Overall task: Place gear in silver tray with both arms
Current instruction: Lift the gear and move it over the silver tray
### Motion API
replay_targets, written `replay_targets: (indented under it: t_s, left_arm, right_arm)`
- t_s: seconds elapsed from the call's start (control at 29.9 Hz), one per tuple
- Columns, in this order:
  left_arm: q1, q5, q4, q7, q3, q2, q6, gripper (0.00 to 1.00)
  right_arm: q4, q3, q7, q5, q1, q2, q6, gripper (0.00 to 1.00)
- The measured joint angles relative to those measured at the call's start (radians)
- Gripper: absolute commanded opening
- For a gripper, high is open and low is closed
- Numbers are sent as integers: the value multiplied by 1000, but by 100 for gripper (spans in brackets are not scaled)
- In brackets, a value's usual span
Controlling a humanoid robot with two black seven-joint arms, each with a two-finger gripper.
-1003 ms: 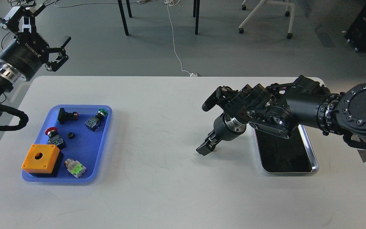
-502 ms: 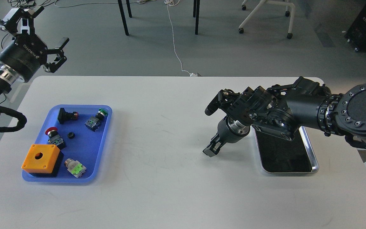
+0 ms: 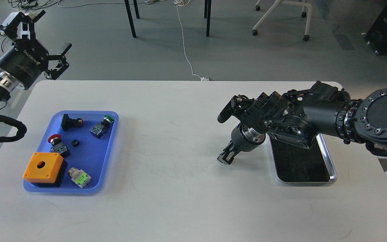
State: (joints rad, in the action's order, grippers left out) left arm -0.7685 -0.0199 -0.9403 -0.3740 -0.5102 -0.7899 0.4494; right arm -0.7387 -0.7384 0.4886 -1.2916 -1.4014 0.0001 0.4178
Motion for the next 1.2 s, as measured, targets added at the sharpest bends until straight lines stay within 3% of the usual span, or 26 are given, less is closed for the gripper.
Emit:
replay_targets:
  t_s: [0.2,0.6,0.9,1.2]
  left_arm:
    - [8,21,0,-1,5,0,2,97]
    - [11,30,0,-2,5,1,2,97]
    - [10,30,-2,3,1,-9,2,97]
    - [9,30,-7,5,3,-6,-1,97]
  right_arm:
    - [-4,-2,0,0,0,0,0,13]
    - [-26,13,0,5,-103,-18,-27,13]
    - [-148,2,0,-29,-180,-328,-27,13]
    - [-321,15,0,-111,-86,-646,-50,14]
